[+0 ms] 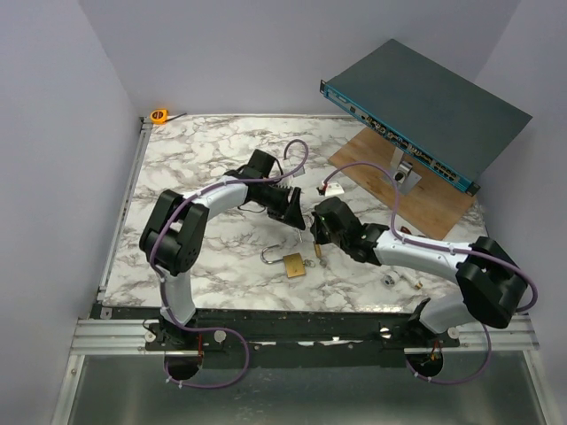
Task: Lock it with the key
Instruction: Pick up the lock from the center of the board.
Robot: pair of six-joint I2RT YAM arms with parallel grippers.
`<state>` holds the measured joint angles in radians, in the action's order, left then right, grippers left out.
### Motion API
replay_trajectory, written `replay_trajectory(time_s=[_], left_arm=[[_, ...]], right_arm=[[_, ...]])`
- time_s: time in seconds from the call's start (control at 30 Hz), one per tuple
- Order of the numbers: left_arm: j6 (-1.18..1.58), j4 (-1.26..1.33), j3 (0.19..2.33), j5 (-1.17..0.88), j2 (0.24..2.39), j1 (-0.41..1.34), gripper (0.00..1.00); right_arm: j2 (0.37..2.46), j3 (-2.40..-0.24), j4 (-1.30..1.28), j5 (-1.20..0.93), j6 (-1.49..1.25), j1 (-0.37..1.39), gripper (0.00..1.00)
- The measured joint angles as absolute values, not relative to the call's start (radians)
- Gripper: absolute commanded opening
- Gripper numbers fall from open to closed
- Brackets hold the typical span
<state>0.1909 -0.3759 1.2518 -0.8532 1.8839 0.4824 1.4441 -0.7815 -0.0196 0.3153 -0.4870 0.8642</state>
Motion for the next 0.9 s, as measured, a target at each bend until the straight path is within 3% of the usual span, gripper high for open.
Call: replay_trajectory(time_s=[0.23,0.43,0.53,0.6,0.9], left_arm=[[0.190,-0.384,1.274,-0.897,1.895,0.501,0.44],[0.175,-0.408,1.329,-0.912,1.903,0.503,0.34],[0.159,-0.421,1.356,-0.915,1.913,0.503,0.20],[0.150,-0.428,1.358,-0.917,1.917,0.504,0.03],[0.138,-0.441,1.357,-0.936,1.922,0.513,0.00]], right_arm=[[1.434,-0.778,-0.016,0.311,-0.477,0.864,0.01],[1.425,-0.772,-0.016,0.307,-0.467,0.864,0.01],[1.417,-0.767,-0.016,0.305,-0.461,0.864,0.01],[1.411,-0.763,-0.016,0.305,-0.455,0.864,0.01],[1.380,-0.751,-0.041,0.302,-0.435,0.865,0.01]])
